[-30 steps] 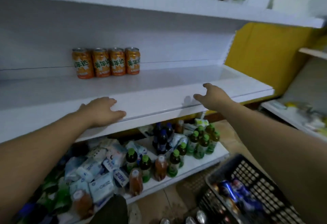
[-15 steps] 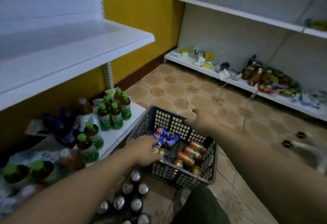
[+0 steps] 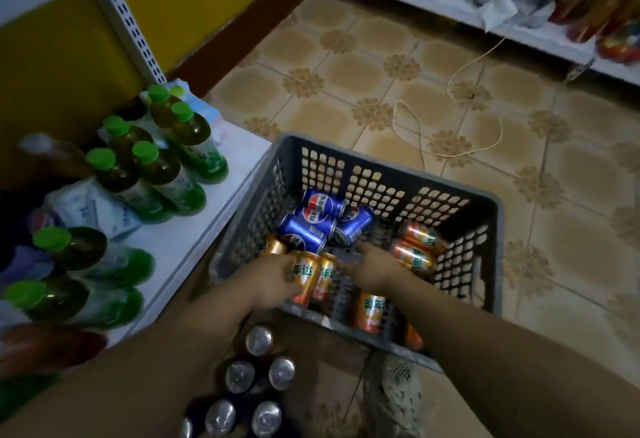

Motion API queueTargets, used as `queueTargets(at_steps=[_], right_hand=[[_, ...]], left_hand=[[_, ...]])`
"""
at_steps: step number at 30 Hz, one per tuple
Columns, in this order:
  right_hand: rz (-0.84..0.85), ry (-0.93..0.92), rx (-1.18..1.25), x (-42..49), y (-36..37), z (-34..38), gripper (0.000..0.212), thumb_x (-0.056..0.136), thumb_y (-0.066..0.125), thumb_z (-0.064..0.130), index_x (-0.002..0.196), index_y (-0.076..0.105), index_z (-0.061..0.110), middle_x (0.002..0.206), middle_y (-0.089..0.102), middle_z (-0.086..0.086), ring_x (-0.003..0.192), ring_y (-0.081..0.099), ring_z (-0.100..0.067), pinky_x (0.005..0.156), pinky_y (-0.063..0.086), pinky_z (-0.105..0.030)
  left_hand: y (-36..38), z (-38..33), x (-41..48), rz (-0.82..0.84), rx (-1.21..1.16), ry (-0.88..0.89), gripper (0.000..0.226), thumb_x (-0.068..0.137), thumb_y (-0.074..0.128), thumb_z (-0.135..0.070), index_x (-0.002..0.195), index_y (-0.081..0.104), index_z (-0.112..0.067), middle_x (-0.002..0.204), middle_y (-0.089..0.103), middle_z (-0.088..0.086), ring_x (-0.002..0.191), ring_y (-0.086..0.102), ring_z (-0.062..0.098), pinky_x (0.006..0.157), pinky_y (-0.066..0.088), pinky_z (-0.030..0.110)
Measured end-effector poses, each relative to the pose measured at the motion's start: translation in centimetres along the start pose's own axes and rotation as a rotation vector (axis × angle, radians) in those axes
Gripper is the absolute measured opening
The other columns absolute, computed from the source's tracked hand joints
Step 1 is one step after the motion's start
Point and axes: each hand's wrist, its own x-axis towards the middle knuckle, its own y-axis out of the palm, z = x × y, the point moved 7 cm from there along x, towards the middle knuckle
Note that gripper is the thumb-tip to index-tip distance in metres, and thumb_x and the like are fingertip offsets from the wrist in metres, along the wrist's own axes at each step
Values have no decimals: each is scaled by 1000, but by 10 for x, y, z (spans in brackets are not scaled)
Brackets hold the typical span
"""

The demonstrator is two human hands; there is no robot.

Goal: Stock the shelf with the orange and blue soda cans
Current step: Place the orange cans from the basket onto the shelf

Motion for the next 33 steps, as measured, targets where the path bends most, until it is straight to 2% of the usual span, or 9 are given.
queueTargets(at_steps=[4, 7, 11, 13, 16, 20, 23, 26, 33], right_hand=[[76, 3, 95, 63, 47, 12, 42, 98, 50, 38, 125, 51, 5, 92, 56, -9, 81, 55, -20, 70, 46, -32], [85, 50, 218, 102, 84, 20, 35, 93, 58, 43, 101, 55, 9, 90, 57, -8, 81, 54, -20, 69, 42, -29], [8, 160, 351, 125, 108, 17, 38, 83, 71, 44, 92, 56, 11, 82, 62, -6, 66, 55, -16, 50, 36, -25], [-47, 122, 400, 118, 101, 19, 39, 79, 75, 37, 99, 53, 13, 89, 59, -3, 74, 55, -16, 56, 38, -26], [-127, -7, 472, 90, 70, 35, 52, 75, 79, 34, 116, 53, 17, 100, 61, 1, 88, 59, -16, 70, 44, -27], [-209, -167, 660, 29, 6, 79, 47, 73, 81, 30, 114, 60, 20, 98, 67, 6, 90, 65, -10, 75, 54, -25], [-276, -305, 694, -30, -43, 125, 46, 71, 82, 30, 110, 58, 26, 99, 67, 5, 90, 65, -11, 77, 56, -30], [-301, -477, 701, -104, -82, 186, 49, 68, 82, 30, 110, 58, 28, 100, 67, 3, 91, 66, -14, 79, 58, -35], [-303, -937, 604, -308, -110, 339, 42, 68, 84, 22, 99, 57, 31, 95, 66, 6, 83, 66, -8, 77, 58, -34]], left_hand=[[16, 38, 55, 75, -1, -80, 51, 83, 70, -37, 130, 54, -26, 124, 62, -3, 106, 58, 13, 96, 46, 33], [30, 58, 82, 179, 76, -115, 63, 80, 71, -44, 134, 48, -23, 125, 60, 0, 105, 59, 17, 95, 49, 37], [32, 58, 94, 215, 91, -79, 60, 81, 70, -40, 133, 48, -20, 121, 61, 3, 100, 59, 16, 92, 50, 37], [29, 59, 92, 183, 43, -62, 56, 80, 71, -39, 129, 51, -20, 117, 62, 2, 101, 59, 18, 92, 50, 38], [14, 50, 76, 91, -114, 4, 55, 78, 74, -33, 128, 52, -23, 116, 62, -3, 105, 59, 16, 95, 48, 37], [-28, 17, 26, -61, -431, 87, 60, 75, 79, -20, 126, 46, -27, 108, 60, -14, 105, 58, 7, 89, 47, 23], [-72, -6, -27, -198, -562, 175, 75, 68, 83, -25, 132, 44, -21, 114, 63, -7, 108, 60, 10, 94, 48, 27], [-126, -20, -102, -357, -616, 231, 65, 78, 77, -13, 132, 42, -24, 111, 62, -7, 94, 59, -3, 72, 47, 7], [-231, -8, -317, -741, -633, 322, 68, 67, 86, -29, 124, 49, -26, 104, 67, -10, 87, 65, -6, 80, 51, 16]])
